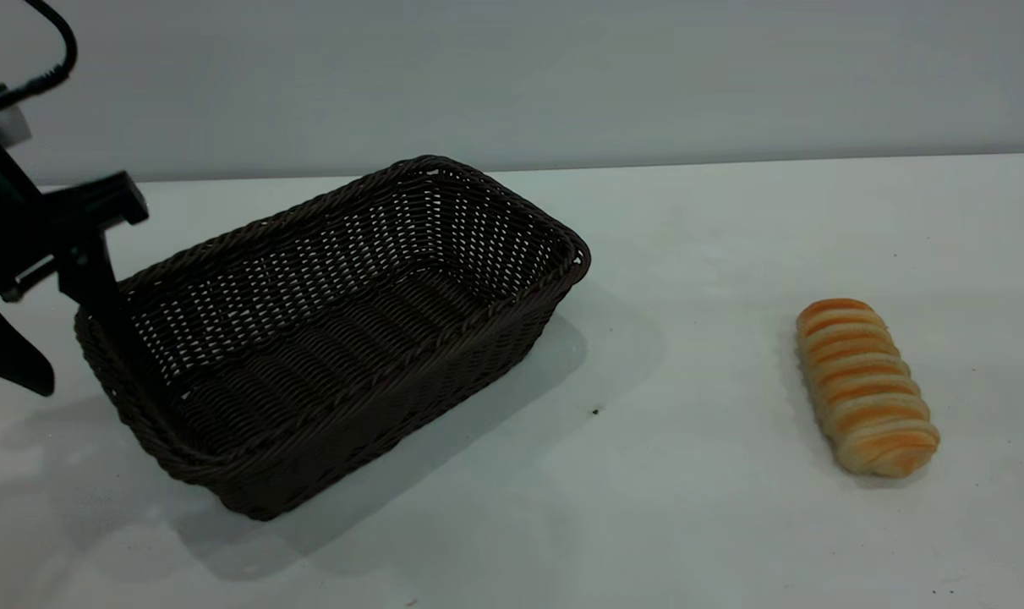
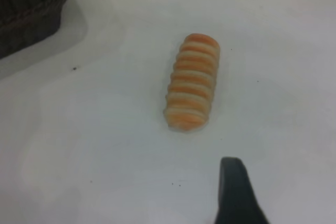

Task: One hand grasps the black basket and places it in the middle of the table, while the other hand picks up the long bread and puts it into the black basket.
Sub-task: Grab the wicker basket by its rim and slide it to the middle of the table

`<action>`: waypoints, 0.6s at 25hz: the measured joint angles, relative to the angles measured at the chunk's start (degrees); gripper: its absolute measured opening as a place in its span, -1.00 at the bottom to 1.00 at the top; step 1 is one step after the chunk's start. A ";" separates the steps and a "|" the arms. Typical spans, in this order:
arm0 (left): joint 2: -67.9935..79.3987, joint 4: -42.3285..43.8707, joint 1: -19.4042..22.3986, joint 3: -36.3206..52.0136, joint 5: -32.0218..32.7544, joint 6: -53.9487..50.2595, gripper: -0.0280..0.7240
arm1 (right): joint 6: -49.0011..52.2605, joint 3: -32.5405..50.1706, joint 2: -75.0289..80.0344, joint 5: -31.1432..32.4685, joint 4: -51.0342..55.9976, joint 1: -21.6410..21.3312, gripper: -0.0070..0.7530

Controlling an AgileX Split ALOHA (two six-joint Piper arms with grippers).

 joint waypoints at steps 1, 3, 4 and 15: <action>0.67 -0.06 0.00 0.00 -0.69 0.00 0.56 | 0.00 0.00 0.00 -0.06 0.00 0.00 0.18; 2.32 -0.54 0.00 0.00 -2.01 0.00 0.56 | 0.00 0.00 0.00 -0.17 0.00 0.00 0.18; 3.52 -0.76 0.00 0.00 -2.92 0.00 0.56 | 0.00 0.00 0.00 -0.17 0.00 0.00 0.18; 12.06 -9.39 -0.06 -0.79 -14.41 3.94 -0.58 | 0.00 0.00 0.00 -0.23 -0.06 0.00 0.18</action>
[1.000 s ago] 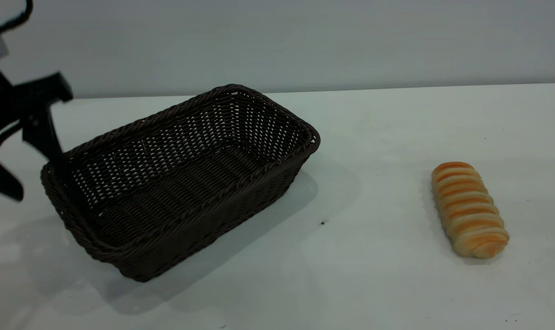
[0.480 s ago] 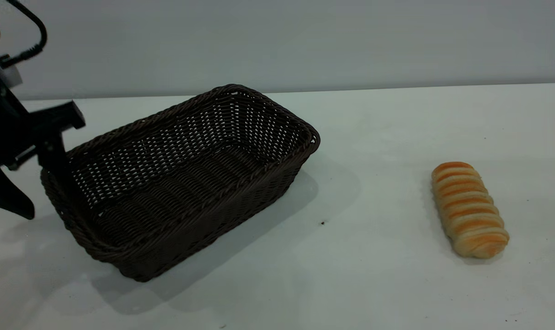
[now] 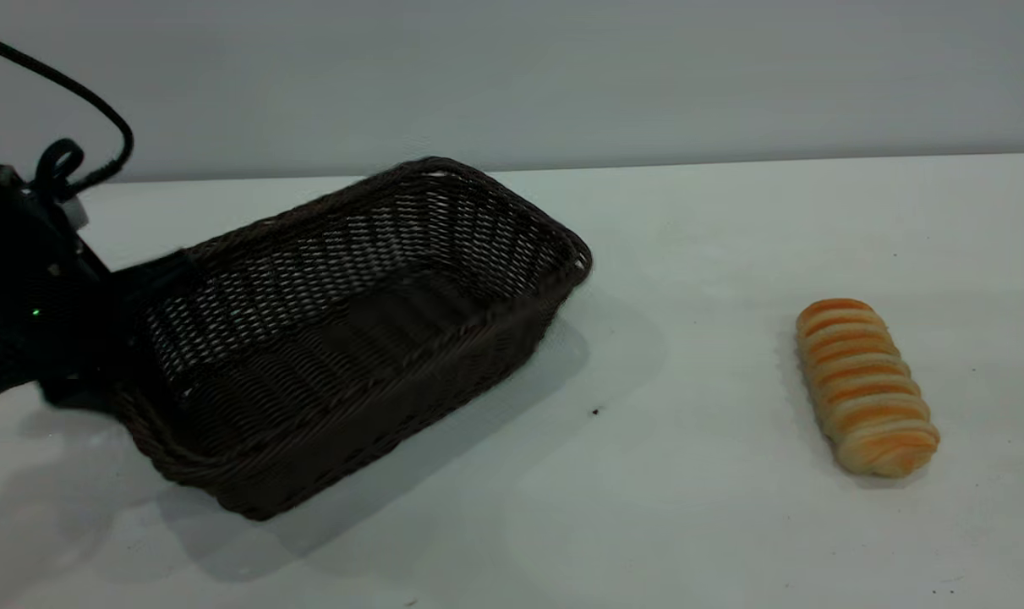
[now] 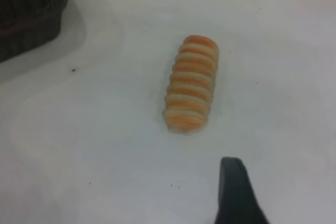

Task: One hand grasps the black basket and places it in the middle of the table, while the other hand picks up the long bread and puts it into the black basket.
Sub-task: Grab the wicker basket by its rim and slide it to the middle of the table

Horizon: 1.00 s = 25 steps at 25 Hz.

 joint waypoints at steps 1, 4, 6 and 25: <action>-0.46 0.24 -0.06 -0.02 0.29 1.13 -0.57 | 0.00 0.00 0.00 0.00 0.00 0.00 0.18; -2.73 0.37 -0.31 0.04 1.87 1.46 -0.57 | 0.00 0.00 0.00 0.00 0.00 0.00 0.18; -5.49 1.22 -0.28 -0.27 3.77 2.96 -0.57 | 0.00 0.00 0.00 0.00 0.00 0.00 0.18; 7.31 1.88 -6.61 -21.56 18.16 22.62 -0.57 | -0.04 0.00 0.00 0.00 -0.11 0.00 0.18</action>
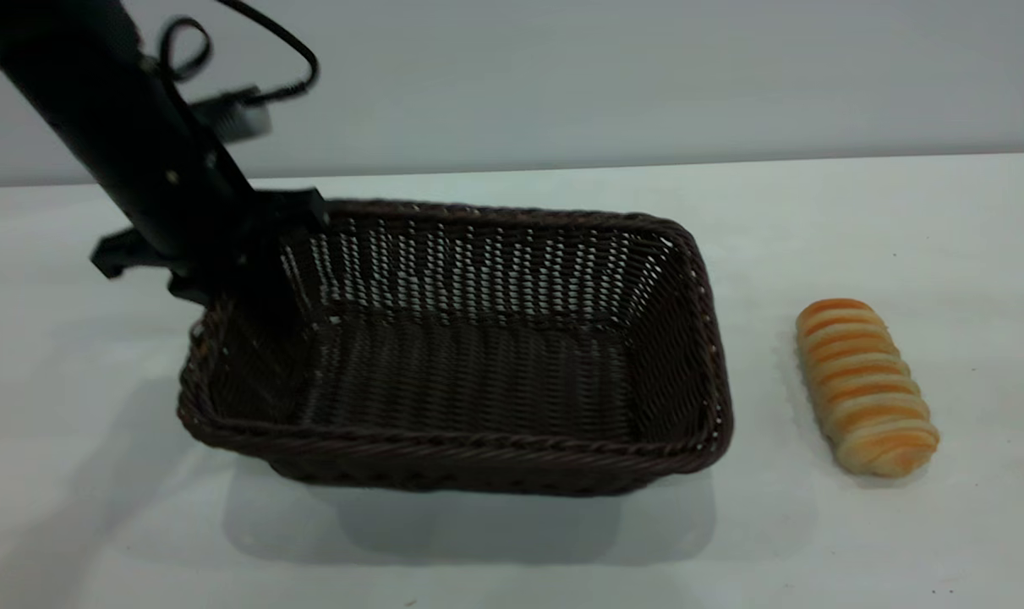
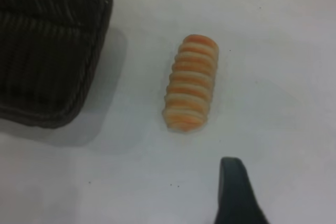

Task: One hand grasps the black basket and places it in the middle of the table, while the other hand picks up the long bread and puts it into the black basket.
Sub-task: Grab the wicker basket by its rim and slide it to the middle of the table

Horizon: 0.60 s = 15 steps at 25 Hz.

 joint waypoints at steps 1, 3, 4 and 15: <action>0.61 0.00 -0.08 -0.21 0.28 -0.42 -0.57 | 0.00 0.00 0.00 0.00 0.01 0.00 0.18; 1.03 0.00 -0.02 -0.50 0.73 -1.14 -0.57 | 0.00 0.00 0.00 0.00 0.01 0.00 0.18; 1.02 0.09 0.02 -0.50 0.73 -1.19 -0.57 | 0.00 0.00 0.00 0.00 0.01 0.00 0.18; -1.17 2.54 0.09 -0.56 2.38 -1.22 0.36 | 0.00 0.00 0.00 0.00 0.01 0.00 0.18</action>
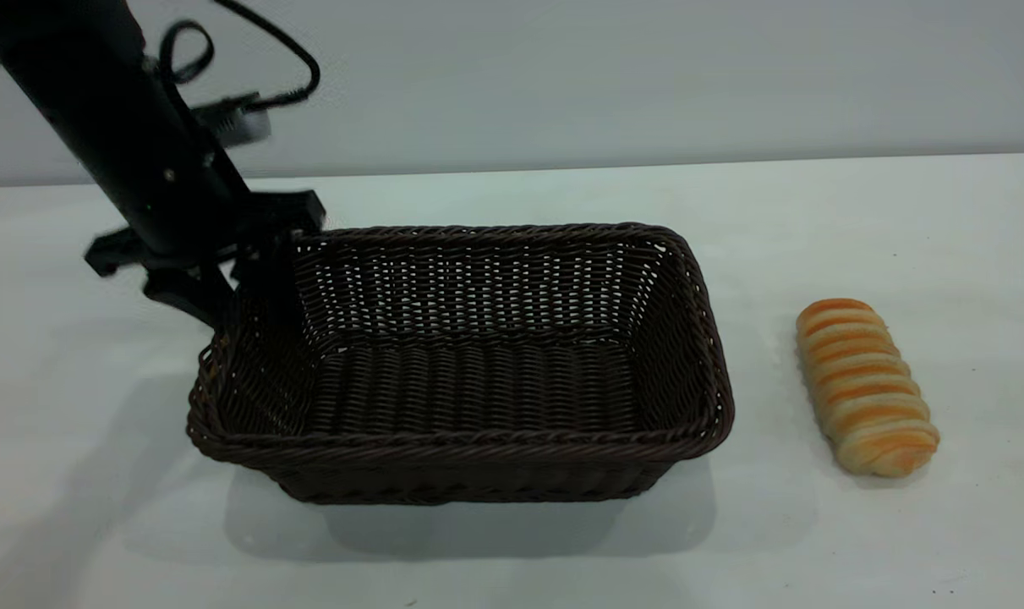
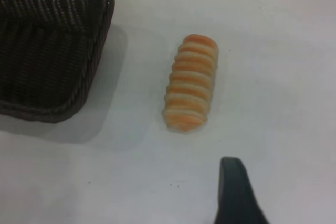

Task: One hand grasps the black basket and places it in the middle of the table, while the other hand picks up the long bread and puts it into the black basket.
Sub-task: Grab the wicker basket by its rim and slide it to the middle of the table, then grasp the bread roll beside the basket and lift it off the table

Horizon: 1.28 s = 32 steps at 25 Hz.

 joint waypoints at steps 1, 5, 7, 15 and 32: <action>-1.08 0.66 0.00 0.00 0.43 -0.16 0.47 | 0.00 0.00 0.00 0.00 0.00 0.00 0.18; -6.63 4.64 0.00 0.00 3.49 -0.70 0.67 | -0.07 0.00 0.69 0.55 1.41 0.00 0.18; -10.14 6.26 0.00 0.00 4.64 -1.28 0.65 | -1.86 0.00 2.78 1.02 4.46 0.00 0.18; -25.20 6.90 0.00 0.00 6.76 -1.76 0.49 | -20.47 -1.17 24.86 -3.42 23.64 0.00 0.18; -42.01 7.23 0.00 0.00 10.51 -1.76 0.47 | -31.57 -16.40 72.46 -28.90 32.55 5.31 0.18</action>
